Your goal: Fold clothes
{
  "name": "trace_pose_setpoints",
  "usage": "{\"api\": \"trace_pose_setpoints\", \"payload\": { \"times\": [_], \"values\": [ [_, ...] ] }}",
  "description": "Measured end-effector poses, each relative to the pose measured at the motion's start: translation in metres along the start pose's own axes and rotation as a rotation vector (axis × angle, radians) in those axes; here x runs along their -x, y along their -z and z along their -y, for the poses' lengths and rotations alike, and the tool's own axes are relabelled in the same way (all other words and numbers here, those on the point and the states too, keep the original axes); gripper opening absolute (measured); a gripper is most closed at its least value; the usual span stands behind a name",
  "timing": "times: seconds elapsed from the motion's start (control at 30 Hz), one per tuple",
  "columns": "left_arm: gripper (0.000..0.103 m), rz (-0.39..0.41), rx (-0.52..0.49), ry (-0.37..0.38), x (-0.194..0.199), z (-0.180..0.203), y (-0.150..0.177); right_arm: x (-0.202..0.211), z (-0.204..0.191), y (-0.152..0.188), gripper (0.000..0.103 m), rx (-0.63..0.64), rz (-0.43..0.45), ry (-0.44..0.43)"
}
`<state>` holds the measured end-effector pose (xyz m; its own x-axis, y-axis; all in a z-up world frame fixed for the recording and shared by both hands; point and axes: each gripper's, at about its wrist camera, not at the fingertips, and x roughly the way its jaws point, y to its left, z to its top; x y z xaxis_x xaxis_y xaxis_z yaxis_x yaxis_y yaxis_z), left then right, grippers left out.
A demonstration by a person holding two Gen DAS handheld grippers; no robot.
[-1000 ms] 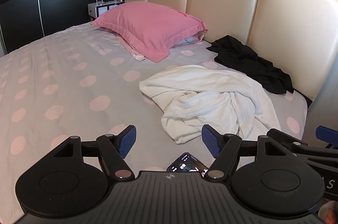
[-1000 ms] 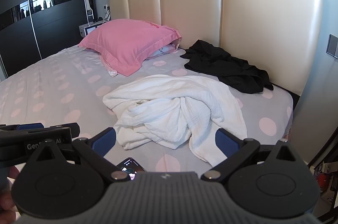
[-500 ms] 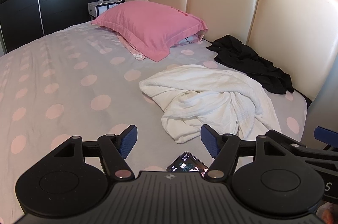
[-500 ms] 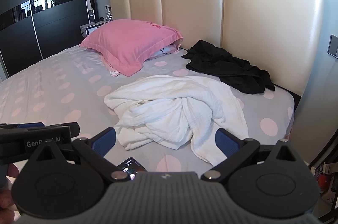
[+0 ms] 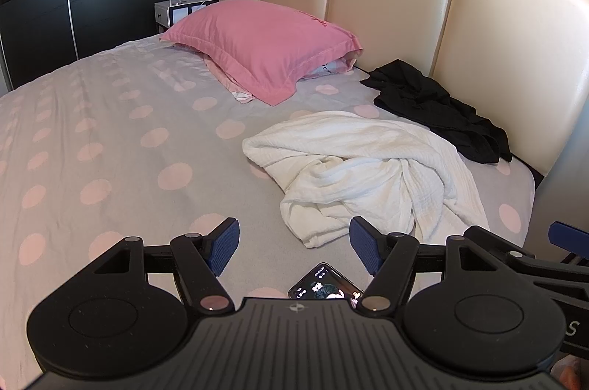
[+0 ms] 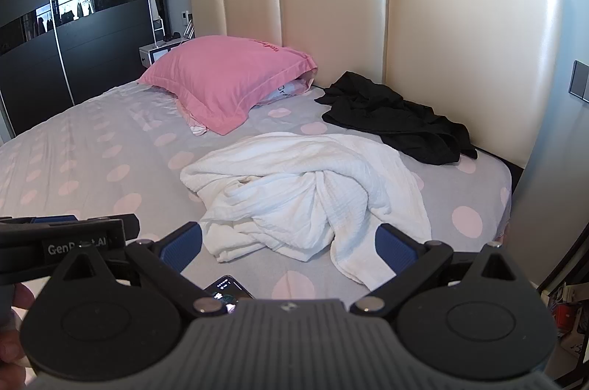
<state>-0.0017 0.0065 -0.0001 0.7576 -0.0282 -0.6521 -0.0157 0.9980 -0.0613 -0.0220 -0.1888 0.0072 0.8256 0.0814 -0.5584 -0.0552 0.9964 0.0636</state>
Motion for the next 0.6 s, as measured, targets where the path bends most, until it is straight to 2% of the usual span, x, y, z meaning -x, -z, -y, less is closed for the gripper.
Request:
{"api": "trace_pose_setpoints", "payload": {
  "times": [0.4,0.6],
  "values": [
    [0.065,-0.009,-0.008,-0.001,-0.0016,0.0009,0.0013,-0.0056,0.0025,-0.0006,0.101,-0.001,-0.012,-0.012],
    [0.065,-0.030,-0.003,-0.007,-0.0064,-0.0024,-0.0001,-0.0067,0.0013,-0.0028,0.101,0.016,0.007,-0.063]
  ]
}}
